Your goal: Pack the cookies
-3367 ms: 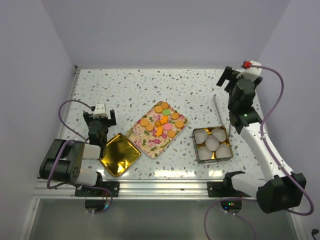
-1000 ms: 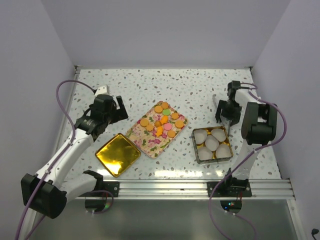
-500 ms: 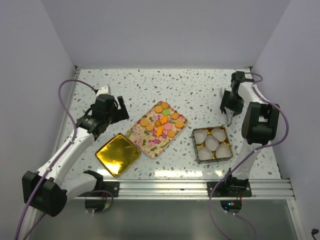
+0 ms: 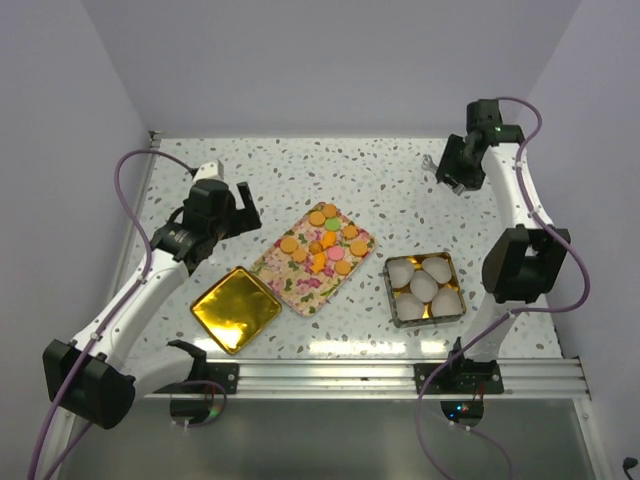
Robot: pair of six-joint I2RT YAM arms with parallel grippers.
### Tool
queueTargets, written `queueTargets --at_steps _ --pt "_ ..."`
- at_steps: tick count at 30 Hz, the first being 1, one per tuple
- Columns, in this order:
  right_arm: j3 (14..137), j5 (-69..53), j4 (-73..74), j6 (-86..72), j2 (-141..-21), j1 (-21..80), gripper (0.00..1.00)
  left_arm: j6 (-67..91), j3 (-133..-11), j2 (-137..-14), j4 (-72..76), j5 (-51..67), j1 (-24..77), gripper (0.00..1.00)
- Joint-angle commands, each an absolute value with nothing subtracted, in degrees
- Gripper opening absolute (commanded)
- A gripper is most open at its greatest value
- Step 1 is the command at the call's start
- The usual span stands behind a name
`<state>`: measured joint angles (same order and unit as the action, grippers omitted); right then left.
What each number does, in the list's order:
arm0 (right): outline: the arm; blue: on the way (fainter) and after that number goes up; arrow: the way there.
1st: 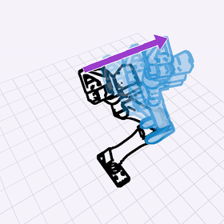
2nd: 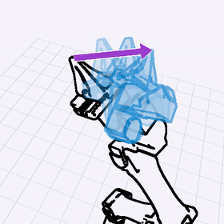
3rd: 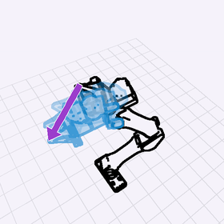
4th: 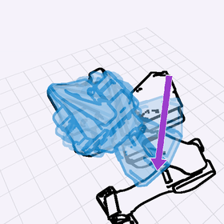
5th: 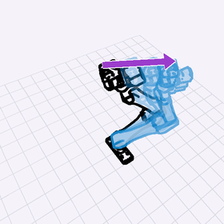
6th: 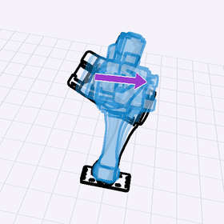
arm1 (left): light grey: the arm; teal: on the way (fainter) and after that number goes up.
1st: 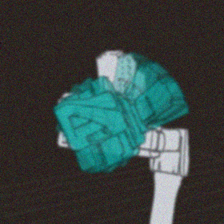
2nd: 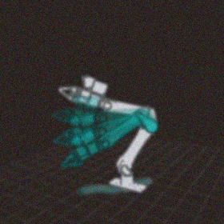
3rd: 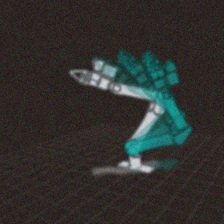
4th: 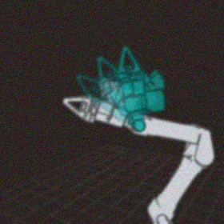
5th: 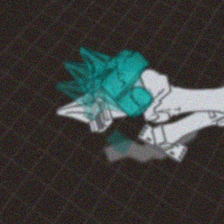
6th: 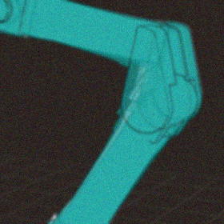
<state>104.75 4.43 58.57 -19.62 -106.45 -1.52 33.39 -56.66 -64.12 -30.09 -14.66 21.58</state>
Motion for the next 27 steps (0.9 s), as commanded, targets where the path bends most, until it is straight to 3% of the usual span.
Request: queueTargets --at_steps 1,12,27 --pt "110.99 0.18 62.48 -23.11 -103.45 3.24 0.6 32.61 -59.94 -64.77 -28.56 -13.36 21.97 1.0" --pt "110.39 -9.4 65.99 -27.34 -95.63 11.33 0.58 31.99 -59.77 -62.67 -30.5 -13.18 22.32 1.0" --pt "93.34 -2.82 69.61 -30.5 -83.76 31.45 0.5 32.52 -55.37 -57.22 -31.9 -13.54 22.32 1.0"
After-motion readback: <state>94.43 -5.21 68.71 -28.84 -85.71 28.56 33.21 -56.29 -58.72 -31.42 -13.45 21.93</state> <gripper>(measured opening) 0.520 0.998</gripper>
